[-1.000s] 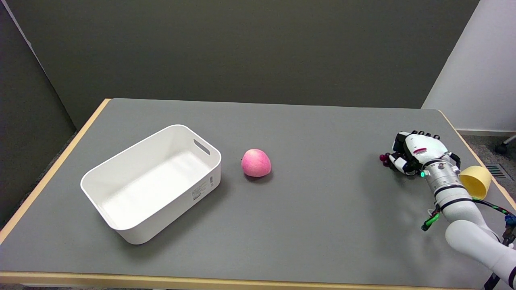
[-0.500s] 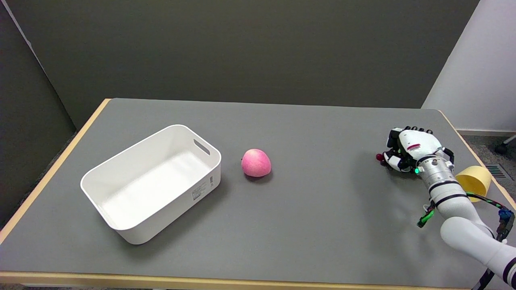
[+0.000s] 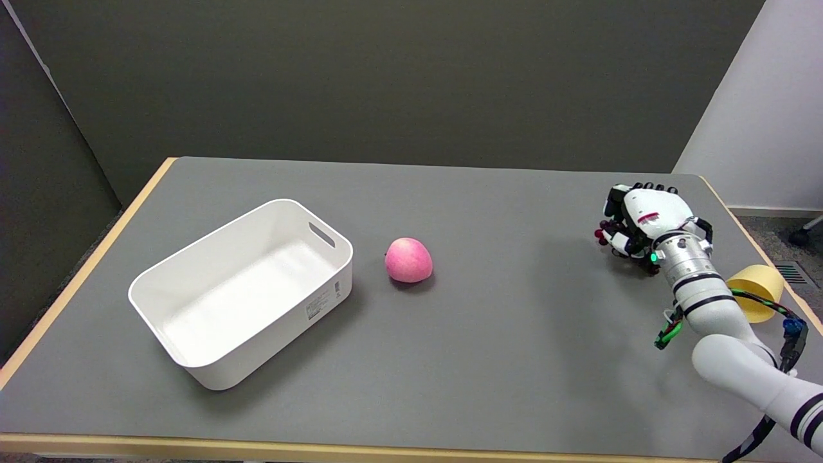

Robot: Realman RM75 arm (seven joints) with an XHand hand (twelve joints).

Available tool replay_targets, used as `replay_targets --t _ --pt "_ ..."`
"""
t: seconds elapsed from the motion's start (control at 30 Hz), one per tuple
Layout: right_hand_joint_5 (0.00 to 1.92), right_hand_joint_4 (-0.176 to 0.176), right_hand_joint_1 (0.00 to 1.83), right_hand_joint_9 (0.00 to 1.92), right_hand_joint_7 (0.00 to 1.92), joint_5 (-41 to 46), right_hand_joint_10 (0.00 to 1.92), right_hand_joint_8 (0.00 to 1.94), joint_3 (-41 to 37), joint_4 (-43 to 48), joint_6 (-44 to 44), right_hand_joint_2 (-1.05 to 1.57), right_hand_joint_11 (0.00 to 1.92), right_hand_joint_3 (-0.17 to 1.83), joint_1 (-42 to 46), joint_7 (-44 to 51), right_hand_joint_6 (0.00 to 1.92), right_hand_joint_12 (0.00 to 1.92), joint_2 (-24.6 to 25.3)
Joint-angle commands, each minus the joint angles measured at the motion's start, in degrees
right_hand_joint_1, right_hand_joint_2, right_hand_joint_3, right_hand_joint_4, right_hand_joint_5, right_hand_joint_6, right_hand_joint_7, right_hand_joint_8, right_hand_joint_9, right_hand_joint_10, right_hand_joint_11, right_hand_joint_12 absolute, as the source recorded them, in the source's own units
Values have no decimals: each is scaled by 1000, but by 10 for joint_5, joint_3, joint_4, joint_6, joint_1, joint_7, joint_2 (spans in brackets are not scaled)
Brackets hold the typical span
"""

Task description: Pick up grapes.

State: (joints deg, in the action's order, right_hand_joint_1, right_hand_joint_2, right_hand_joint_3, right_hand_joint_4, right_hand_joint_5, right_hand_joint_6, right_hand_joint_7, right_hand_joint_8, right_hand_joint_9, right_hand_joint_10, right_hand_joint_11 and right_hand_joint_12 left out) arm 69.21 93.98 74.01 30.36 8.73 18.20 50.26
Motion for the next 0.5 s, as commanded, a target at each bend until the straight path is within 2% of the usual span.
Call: replay_targets --t 0.03,0.27,0.5 --pt "556 -176 1347 762 826 -12 1521 1353 7 15 1 1137 762 208 -31 0 1480 1921 4" --pt "559 -176 1347 765 827 -34 1520 1351 6 46 4 1134 761 213 -34 0 1478 1921 4" --pt "559 -176 1347 765 828 -116 1520 1350 7 119 5 1133 763 215 -34 0 1477 1921 -1"
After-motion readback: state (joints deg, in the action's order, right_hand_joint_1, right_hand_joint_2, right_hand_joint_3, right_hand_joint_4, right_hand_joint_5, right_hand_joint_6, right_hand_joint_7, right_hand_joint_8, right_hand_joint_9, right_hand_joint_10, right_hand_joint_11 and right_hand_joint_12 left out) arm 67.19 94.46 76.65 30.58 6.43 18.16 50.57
